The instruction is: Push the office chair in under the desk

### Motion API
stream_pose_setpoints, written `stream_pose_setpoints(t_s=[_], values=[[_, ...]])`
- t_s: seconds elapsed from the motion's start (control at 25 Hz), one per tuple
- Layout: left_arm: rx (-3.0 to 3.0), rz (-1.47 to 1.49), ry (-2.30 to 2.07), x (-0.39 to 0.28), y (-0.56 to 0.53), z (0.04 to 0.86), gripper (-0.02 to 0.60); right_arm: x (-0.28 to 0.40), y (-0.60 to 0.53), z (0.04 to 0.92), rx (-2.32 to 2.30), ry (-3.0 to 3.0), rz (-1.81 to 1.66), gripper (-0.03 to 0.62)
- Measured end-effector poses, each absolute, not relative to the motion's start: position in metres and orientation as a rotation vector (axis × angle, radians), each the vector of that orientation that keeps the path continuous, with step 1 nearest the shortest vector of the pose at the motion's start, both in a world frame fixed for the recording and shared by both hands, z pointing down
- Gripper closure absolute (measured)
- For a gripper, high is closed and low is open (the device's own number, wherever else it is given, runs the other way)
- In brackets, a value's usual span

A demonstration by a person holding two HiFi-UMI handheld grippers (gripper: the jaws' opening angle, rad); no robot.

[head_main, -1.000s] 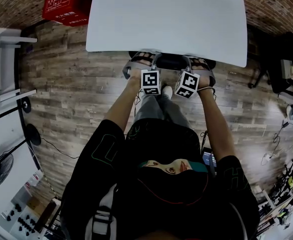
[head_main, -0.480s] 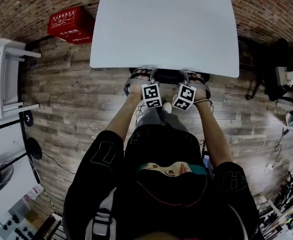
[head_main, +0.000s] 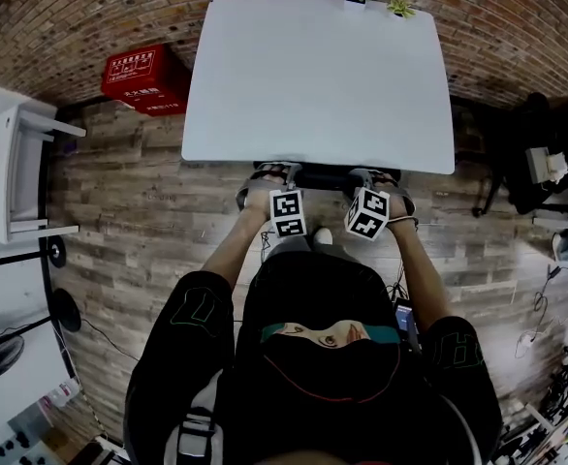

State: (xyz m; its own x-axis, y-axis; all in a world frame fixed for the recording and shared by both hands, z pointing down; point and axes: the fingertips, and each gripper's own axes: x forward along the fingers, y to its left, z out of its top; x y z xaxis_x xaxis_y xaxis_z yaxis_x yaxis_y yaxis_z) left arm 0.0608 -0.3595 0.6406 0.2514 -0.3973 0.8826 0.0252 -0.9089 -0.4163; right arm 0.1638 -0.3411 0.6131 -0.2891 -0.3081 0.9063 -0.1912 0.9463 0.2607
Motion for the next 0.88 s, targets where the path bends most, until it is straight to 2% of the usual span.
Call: stream_pose_setpoints(t_s=[0.28,0.36,0.4,0.48,0.72,0.76,0.8,0.88], values=[[-2.214,-1.599,0.148,0.074,-0.347,0.611,0.387,0.162,-0.34,0.58,0.322,-1.961,0.03,0.428],[-2.237,-1.564,0.128,0.079,-0.347,0.602,0.385,0.158,-0.346,0.563,0.354,-2.019,0.046,0.483],[-2.257,-1.525,0.136,0.084,-0.348,0.594,0.388,0.156,-0.351,0.554,0.379,-2.048,0.057,0.492],[-2.343,-1.396,0.193,0.098,-0.356,0.57,0.489,0.156,-0.367,0.54,0.438,-2.078,0.063,0.491],[-2.516,-1.143,0.392,0.128,-0.398,0.508,0.511,0.162,-0.424,0.501,0.64,-2.151,0.052,0.505],[-2.537,-1.103,0.441,0.13,-0.408,0.498,0.528,0.164,-0.434,0.493,0.683,-2.169,0.056,0.505],[-2.561,-1.065,0.491,0.133,-0.419,0.488,0.573,0.165,-0.445,0.484,0.73,-2.188,0.059,0.508],[-2.597,-0.994,0.575,0.139,-0.44,0.468,0.572,0.167,-0.466,0.463,0.823,-2.231,0.059,0.521]])
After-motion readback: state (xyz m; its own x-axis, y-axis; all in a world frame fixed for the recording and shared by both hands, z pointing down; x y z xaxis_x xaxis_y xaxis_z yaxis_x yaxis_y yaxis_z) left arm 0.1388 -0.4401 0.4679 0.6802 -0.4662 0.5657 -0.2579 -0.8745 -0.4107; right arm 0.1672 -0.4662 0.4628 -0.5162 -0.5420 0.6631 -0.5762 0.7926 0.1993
